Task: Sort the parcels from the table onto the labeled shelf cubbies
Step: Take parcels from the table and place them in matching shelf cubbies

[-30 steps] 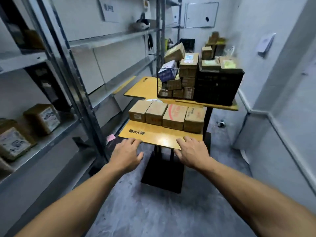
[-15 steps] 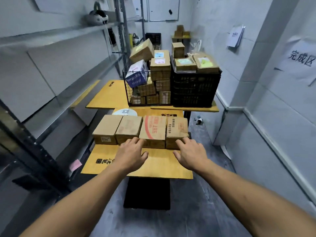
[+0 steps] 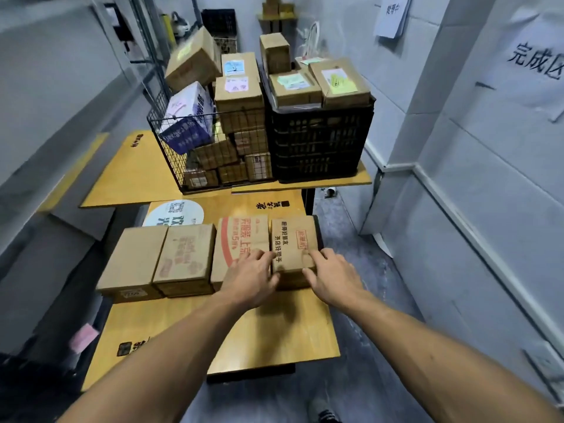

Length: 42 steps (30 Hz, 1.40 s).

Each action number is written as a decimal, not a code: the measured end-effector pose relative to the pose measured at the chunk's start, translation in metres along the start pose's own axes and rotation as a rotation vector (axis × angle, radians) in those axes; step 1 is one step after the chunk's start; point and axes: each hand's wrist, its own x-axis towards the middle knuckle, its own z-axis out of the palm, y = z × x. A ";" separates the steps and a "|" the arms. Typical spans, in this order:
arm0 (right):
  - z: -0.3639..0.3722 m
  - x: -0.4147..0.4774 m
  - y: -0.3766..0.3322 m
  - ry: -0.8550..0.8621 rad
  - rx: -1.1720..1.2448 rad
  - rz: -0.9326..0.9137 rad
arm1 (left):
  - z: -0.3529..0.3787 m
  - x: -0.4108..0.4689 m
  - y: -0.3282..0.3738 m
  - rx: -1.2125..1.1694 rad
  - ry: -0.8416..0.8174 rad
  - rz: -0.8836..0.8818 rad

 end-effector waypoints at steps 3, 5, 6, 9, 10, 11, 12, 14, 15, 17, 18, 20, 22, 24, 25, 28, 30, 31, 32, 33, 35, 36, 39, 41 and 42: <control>0.013 0.020 0.010 -0.074 0.100 0.031 | 0.014 0.018 0.002 -0.015 -0.066 -0.056; 0.022 0.030 0.018 -0.117 0.182 0.052 | 0.026 0.025 0.003 -0.033 -0.112 -0.112; 0.025 0.035 0.022 -0.131 0.223 0.059 | 0.030 0.028 0.004 -0.043 -0.130 -0.136; 0.033 0.052 0.032 -0.150 0.389 0.073 | 0.042 0.032 0.009 -0.124 -0.123 -0.182; 0.035 0.055 0.034 -0.159 0.445 0.071 | 0.045 0.031 0.011 -0.167 -0.101 -0.202; 0.036 0.057 0.035 -0.165 0.496 0.071 | 0.047 0.030 0.012 -0.208 -0.079 -0.219; 0.038 0.058 0.037 -0.163 0.542 0.075 | 0.049 0.027 0.014 -0.245 -0.055 -0.232; 0.038 0.059 0.039 -0.133 0.632 0.109 | 0.052 0.022 0.017 -0.316 -0.008 -0.247; 0.037 0.059 0.041 -0.114 0.672 0.130 | 0.053 0.020 0.019 -0.355 0.009 -0.250; 0.032 0.058 0.045 -0.082 0.735 0.151 | 0.055 0.016 0.027 -0.429 0.033 -0.238; 0.029 0.057 0.047 -0.072 0.763 0.151 | 0.055 0.014 0.032 -0.462 0.051 -0.228; 0.022 0.055 0.051 -0.065 0.817 0.147 | 0.056 0.012 0.042 -0.539 0.098 -0.236; 0.016 0.053 0.055 -0.063 0.870 0.135 | 0.055 0.010 0.055 -0.627 0.156 -0.267; 0.009 0.053 0.059 -0.048 0.927 0.115 | 0.051 0.011 0.068 -0.704 0.226 -0.289; 0.006 0.053 0.062 -0.042 0.952 0.102 | 0.048 0.011 0.074 -0.739 0.258 -0.297; -0.002 0.050 0.069 -0.036 0.999 0.054 | 0.040 0.012 0.087 -0.809 0.347 -0.306; -0.009 0.047 0.073 -0.025 1.030 0.014 | 0.035 0.011 0.094 -0.864 0.415 -0.306; -0.013 0.046 0.075 -0.011 1.045 -0.009 | 0.032 0.010 0.096 -0.895 0.457 -0.308; -0.017 0.045 0.077 0.005 1.056 -0.029 | 0.029 0.010 0.098 -0.928 0.501 -0.315; -0.022 0.044 0.079 0.018 1.066 -0.043 | 0.026 0.010 0.099 -0.959 0.543 -0.328; -0.029 0.042 0.083 0.035 1.092 -0.071 | 0.022 0.011 0.100 -1.004 0.594 -0.360; -0.032 0.039 0.084 0.044 1.101 -0.092 | 0.021 0.011 0.100 -0.999 0.605 -0.371; -0.036 0.030 0.083 0.083 1.127 -0.148 | 0.019 0.008 0.103 -0.937 0.611 -0.388; -0.037 0.025 0.081 0.078 1.177 -0.154 | 0.017 0.005 0.105 -0.976 0.592 -0.410; -0.038 0.024 0.080 0.064 1.208 -0.157 | 0.015 0.004 0.107 -1.015 0.578 -0.408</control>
